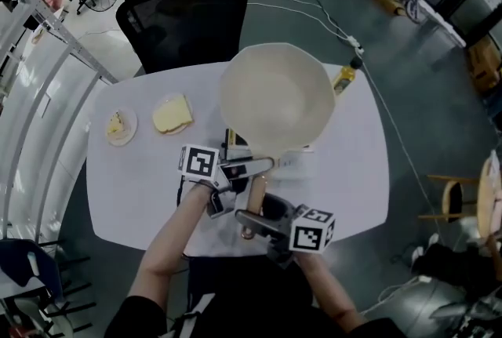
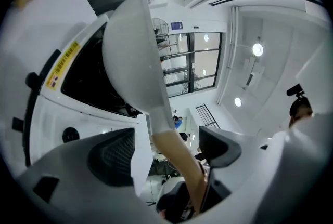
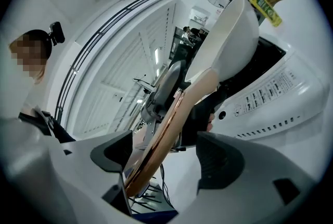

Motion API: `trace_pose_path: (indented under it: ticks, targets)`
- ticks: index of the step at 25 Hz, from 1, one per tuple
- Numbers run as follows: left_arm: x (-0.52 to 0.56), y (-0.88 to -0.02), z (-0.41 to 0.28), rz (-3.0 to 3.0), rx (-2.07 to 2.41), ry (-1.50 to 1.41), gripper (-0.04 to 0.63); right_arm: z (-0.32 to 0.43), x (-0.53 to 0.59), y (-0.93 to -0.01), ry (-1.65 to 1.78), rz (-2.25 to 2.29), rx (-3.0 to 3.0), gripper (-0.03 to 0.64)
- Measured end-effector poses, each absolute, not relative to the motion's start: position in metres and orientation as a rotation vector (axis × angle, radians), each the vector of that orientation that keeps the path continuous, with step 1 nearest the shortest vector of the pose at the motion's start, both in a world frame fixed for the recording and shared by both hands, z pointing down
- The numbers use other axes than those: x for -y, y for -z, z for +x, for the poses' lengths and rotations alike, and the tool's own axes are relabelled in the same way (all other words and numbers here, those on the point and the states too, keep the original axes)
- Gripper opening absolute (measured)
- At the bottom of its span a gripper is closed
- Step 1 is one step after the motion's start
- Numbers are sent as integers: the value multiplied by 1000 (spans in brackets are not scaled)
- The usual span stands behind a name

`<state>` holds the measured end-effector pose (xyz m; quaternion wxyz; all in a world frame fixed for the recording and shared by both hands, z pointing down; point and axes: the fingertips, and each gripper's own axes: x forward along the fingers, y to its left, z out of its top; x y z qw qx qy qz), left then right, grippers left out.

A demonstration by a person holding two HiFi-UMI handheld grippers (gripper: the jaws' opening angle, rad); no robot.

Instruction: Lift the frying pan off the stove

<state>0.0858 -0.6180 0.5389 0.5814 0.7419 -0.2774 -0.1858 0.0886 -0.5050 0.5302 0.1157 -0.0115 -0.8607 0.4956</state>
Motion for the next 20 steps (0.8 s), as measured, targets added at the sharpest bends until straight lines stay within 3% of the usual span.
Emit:
trace_pose_path:
  ticks: [8, 9, 10, 11, 12, 20]
  targets:
    - [632, -531, 110, 1706, 517, 467, 382, 91, 508, -532, -1514, -159, 2454, 377]
    - [631, -531, 112, 1714, 504, 454, 380, 90, 509, -531, -1534, -170, 2446, 357]
    - [630, -531, 114, 1718, 499, 437, 310, 89, 509, -531, -1567, -177, 2430, 243]
    - [629, -533, 115, 1716, 500, 422, 224, 88, 509, -532, -1607, -181, 2404, 170]
    - [629, -535, 116, 1713, 504, 412, 212, 88, 508, -535, -1638, -184, 2378, 154]
    - [629, -541, 114, 1682, 555, 416, 204, 87, 508, -534, -1599, -213, 2404, 153]
